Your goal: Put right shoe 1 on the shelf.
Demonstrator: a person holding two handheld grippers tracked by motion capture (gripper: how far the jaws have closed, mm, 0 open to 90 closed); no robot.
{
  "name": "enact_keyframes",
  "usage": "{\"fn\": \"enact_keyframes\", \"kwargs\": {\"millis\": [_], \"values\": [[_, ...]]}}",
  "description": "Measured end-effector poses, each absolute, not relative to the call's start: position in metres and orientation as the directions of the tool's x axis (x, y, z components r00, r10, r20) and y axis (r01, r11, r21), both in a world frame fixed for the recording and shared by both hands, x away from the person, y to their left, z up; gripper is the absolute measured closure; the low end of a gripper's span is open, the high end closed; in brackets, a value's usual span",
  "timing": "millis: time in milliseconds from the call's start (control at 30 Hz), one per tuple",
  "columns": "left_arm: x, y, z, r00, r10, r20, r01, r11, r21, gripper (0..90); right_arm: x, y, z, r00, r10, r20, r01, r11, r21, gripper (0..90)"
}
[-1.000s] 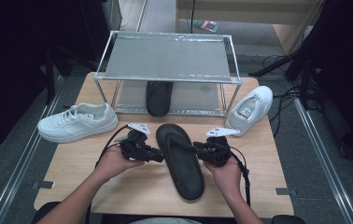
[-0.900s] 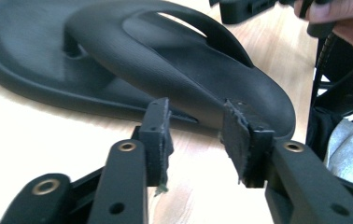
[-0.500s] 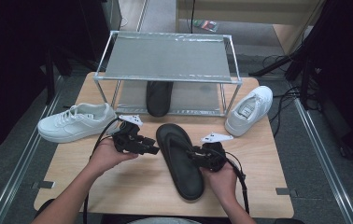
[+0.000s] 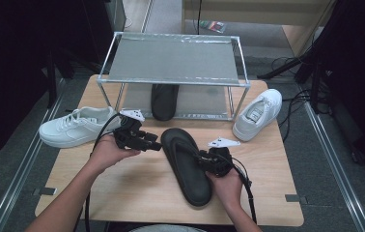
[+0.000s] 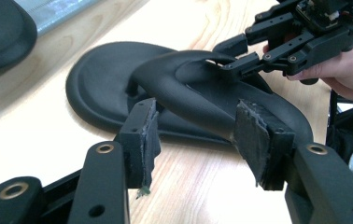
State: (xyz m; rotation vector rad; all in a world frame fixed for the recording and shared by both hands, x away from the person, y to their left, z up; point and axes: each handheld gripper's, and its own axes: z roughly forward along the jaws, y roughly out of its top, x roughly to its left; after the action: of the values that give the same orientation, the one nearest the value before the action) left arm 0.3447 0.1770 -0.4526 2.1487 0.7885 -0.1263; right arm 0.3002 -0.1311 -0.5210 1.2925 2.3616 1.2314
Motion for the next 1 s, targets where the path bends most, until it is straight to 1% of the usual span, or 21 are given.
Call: {"fn": "enact_keyframes", "kwargs": {"millis": [33, 67, 167, 200, 367, 567, 633, 667, 767, 833, 867, 900, 1000], "values": [[0.346, 0.178, -0.452, 0.797, 0.492, -0.349, 0.578, -0.458, 0.675, 49.0, 0.3, -0.132, -0.52, -0.609, 0.761, 0.223, 0.615, 0.276, 0.739, 73.2], [0.347, 0.179, -0.452, 0.799, 0.491, -0.348, 0.574, -0.445, 0.687, 48.6, 0.299, -0.132, -0.52, -0.608, 0.766, 0.207, 0.609, 0.284, 0.741, 74.0], [0.349, 0.179, -0.452, 0.797, 0.492, -0.351, 0.579, -0.452, 0.679, 48.1, 0.299, -0.133, -0.52, -0.601, 0.768, 0.221, 0.619, 0.273, 0.736, 74.3], [0.35, 0.18, -0.451, 0.801, 0.497, -0.334, 0.569, -0.457, 0.683, 48.1, 0.299, -0.133, -0.519, -0.6, 0.769, 0.22, 0.622, 0.276, 0.733, 74.8], [0.352, 0.182, -0.447, 0.8, 0.496, -0.337, 0.568, -0.447, 0.691, 48.4, 0.299, -0.136, -0.518, -0.59, 0.775, 0.226, 0.634, 0.271, 0.725, 75.6], [0.351, 0.184, -0.44, 0.809, 0.505, -0.301, 0.546, -0.456, 0.703, 53.5, 0.299, -0.139, -0.514, -0.581, 0.776, 0.248, 0.649, 0.257, 0.716, 75.9], [0.352, 0.185, -0.437, 0.815, 0.501, -0.293, 0.537, -0.46, 0.707, 57.4, 0.298, -0.14, -0.512, -0.58, 0.774, 0.253, 0.652, 0.255, 0.714, 75.9], [0.353, 0.185, -0.435, 0.812, 0.505, -0.291, 0.539, -0.459, 0.707, 61.8, 0.298, -0.142, -0.509, -0.581, 0.772, 0.257, 0.652, 0.253, 0.715, 76.1], [0.358, 0.184, -0.426, 0.819, 0.494, -0.293, 0.53, -0.454, 0.716, 69.9, 0.297, -0.146, -0.504, -0.576, 0.771, 0.272, 0.656, 0.238, 0.716, 76.2], [0.36, 0.183, -0.424, 0.822, 0.49, -0.29, 0.526, -0.46, 0.715, 73.4, 0.297, -0.147, -0.502, -0.575, 0.772, 0.271, 0.655, 0.236, 0.718, 76.2], [0.362, 0.182, -0.421, 0.824, 0.49, -0.285, 0.524, -0.467, 0.712, 73.4, 0.298, -0.148, -0.5, -0.577, 0.771, 0.269, 0.651, 0.235, 0.722, 76.2], [0.366, 0.181, -0.417, 0.829, 0.484, -0.279, 0.515, -0.469, 0.718, 77.2, 0.298, -0.15, -0.498, -0.574, 0.772, 0.274, 0.654, 0.231, 0.72, 76.2], [0.374, 0.178, -0.407, 0.842, 0.475, -0.257, 0.495, -0.489, 0.719, 83.0, 0.301, -0.152, -0.494, -0.57, 0.772, 0.28, 0.659, 0.227, 0.717, 76.2]]}}
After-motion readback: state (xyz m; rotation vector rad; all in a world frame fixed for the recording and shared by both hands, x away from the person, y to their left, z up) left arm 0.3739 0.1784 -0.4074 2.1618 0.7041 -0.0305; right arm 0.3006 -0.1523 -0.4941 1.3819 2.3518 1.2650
